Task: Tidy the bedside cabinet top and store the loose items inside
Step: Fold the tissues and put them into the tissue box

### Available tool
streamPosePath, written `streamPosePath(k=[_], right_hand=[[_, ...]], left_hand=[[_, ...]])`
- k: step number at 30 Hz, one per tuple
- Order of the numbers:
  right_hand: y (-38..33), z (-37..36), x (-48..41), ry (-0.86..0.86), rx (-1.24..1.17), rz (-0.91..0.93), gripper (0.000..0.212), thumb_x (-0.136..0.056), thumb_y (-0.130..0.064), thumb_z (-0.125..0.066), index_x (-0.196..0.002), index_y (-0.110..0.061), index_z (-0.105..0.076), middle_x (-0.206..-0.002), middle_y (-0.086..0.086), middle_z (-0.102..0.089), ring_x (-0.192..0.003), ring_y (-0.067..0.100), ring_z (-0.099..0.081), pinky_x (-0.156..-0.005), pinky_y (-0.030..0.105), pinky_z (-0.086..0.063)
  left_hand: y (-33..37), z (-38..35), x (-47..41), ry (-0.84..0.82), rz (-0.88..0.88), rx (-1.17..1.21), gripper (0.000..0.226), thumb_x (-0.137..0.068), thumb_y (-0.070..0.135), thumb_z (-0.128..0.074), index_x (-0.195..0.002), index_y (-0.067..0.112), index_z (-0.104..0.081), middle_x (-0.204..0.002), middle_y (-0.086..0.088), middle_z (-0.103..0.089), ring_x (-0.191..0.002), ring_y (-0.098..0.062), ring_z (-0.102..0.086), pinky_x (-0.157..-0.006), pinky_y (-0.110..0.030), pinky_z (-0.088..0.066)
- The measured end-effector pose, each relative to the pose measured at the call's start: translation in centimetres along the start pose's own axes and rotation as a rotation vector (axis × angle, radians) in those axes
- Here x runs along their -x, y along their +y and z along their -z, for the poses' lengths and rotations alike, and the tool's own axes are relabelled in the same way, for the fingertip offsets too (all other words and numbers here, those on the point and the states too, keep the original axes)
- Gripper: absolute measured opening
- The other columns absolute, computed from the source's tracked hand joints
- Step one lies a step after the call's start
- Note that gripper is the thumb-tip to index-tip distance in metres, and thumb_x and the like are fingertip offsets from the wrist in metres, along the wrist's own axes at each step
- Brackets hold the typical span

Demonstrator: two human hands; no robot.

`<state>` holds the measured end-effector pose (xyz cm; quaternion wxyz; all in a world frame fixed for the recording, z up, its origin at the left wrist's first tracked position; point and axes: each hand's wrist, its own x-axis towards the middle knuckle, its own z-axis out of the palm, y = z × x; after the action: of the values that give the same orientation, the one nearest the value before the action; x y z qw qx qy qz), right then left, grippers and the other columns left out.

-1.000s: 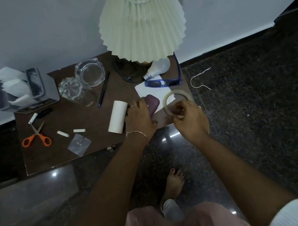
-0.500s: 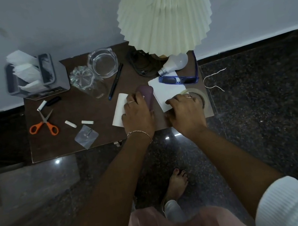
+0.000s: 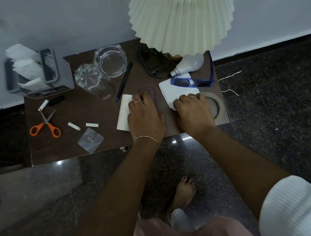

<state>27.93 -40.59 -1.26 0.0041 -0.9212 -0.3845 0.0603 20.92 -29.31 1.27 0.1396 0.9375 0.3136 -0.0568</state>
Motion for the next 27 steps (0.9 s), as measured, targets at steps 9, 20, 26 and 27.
streamPosePath(k=[9, 20, 26, 27], right_hand=[[-0.1, -0.3, 0.4, 0.147, -0.269, -0.154, 0.008, -0.084, -0.013, -0.061, -0.09, -0.017, -0.062, -0.086, 0.002, -0.065, -0.078, 0.025, -0.062, -0.076, 0.038, -0.041], [-1.1, 0.8, 2.0, 0.177, -0.612, -0.164, 0.021, -0.083, -0.017, -0.065, -0.104, -0.017, -0.062, -0.102, 0.0, -0.065, -0.097, 0.021, -0.06, -0.085, 0.035, -0.039], [0.3, -0.2, 3.8, 0.081, -0.69, -0.236, 0.039, -0.078, -0.022, -0.073, -0.113, -0.014, -0.058, -0.115, 0.004, -0.057, -0.11, 0.022, -0.051, -0.092, 0.029, -0.039], [0.5, -0.3, 4.0, 0.06, -0.694, -0.243, 0.04, -0.077, -0.018, -0.073, -0.114, -0.01, -0.058, -0.117, 0.007, -0.057, -0.111, 0.024, -0.051, -0.091, 0.03, -0.04]], left_hand=[[2.1, 0.4, -1.2, -0.199, 0.401, 0.649, 0.05, -0.073, 0.069, -0.048, -0.092, 0.024, -0.061, -0.089, -0.002, -0.071, -0.081, -0.026, -0.068, -0.081, -0.039, -0.055], [2.8, 0.2, -3.3, -0.227, 0.551, 0.888, 0.025, -0.069, 0.028, -0.061, -0.087, 0.013, -0.072, -0.093, -0.013, -0.071, -0.088, -0.032, -0.067, -0.081, -0.04, -0.057], [2.4, 1.6, -3.1, -0.106, 0.471, 0.761, 0.024, -0.085, 0.018, -0.058, -0.102, 0.007, -0.072, -0.101, -0.013, -0.071, -0.096, -0.025, -0.062, -0.068, -0.019, -0.034], [2.2, 1.9, -3.0, -0.078, 0.477, 0.761, 0.023, -0.085, 0.018, -0.058, -0.1, 0.007, -0.071, -0.1, -0.013, -0.071, -0.096, -0.025, -0.062, -0.069, -0.02, -0.034]])
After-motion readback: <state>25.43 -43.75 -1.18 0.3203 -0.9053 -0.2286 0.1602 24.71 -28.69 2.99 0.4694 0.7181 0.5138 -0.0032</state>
